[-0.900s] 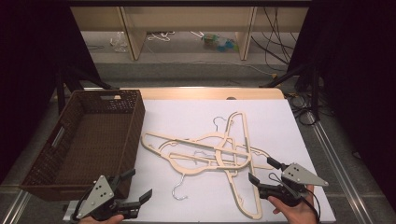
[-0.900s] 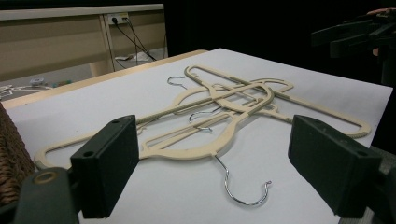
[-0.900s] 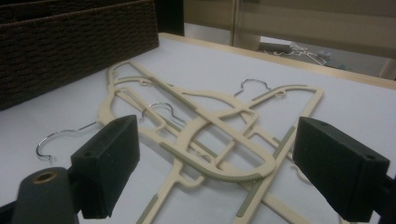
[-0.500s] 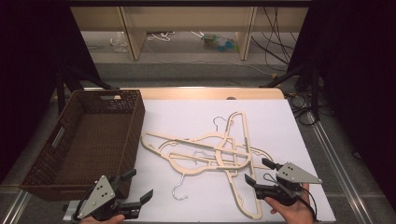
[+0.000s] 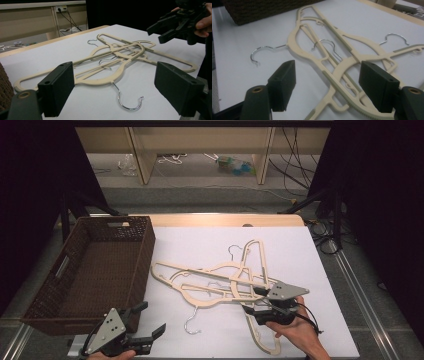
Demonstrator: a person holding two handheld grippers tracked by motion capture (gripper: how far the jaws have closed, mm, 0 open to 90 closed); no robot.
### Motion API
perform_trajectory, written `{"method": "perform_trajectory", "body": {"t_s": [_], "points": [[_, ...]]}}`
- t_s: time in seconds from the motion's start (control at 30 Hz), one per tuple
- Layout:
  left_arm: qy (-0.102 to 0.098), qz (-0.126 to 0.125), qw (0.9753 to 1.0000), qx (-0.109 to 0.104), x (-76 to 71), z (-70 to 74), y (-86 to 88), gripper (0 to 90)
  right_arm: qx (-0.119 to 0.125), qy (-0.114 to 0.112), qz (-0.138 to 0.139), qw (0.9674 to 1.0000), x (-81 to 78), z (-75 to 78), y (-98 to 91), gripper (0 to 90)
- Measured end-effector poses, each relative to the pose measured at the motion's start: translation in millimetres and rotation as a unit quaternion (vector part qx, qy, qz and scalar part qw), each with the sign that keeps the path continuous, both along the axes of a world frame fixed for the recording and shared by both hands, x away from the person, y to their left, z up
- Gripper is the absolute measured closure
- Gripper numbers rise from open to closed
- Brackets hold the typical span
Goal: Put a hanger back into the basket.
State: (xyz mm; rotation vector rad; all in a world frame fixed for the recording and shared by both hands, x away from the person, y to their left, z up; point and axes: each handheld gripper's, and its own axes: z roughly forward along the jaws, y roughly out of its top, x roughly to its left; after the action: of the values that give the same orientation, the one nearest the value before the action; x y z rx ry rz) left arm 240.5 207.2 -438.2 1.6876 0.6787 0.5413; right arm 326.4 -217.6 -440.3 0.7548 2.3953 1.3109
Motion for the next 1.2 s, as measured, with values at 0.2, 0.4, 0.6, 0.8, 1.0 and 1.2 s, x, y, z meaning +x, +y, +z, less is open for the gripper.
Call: {"method": "perform_trajectory", "body": {"t_s": [0.2, 0.4, 0.6, 0.8, 1.0, 1.2], "points": [[0.003, 0.002, 1.0000, -0.004, -0.5, -0.1, -0.5, 16.3, -0.059, 0.030, 0.029, 0.9974, 23.1, -7.3, 21.7, 35.9], [-0.001, 0.000, 1.0000, 0.001, -0.1, 0.1, -0.2, 16.3, -0.119, 0.040, 0.060, 0.9903, 38.1, -15.6, 43.5, 37.7], [0.001, -0.001, 1.0000, 0.000, -0.3, 0.0, -0.5, 16.3, -0.144, 0.043, 0.078, 0.9855, 50.6, -23.5, 61.1, 41.8], [-0.003, -0.003, 1.0000, 0.004, 0.0, 0.5, -0.3, 16.3, -0.165, 0.055, 0.098, 0.9799, 60.5, -30.4, 69.8, 45.0], [-0.002, -0.004, 1.0000, 0.003, -0.2, 0.5, -0.7, 16.3, -0.165, 0.067, 0.108, 0.9780, 64.6, -34.2, 70.7, 50.1], [-0.002, -0.004, 1.0000, 0.004, -0.1, 0.5, -0.6, 16.3, -0.160, 0.074, 0.111, 0.9780, 66.3, -35.1, 69.9, 52.6]]}}
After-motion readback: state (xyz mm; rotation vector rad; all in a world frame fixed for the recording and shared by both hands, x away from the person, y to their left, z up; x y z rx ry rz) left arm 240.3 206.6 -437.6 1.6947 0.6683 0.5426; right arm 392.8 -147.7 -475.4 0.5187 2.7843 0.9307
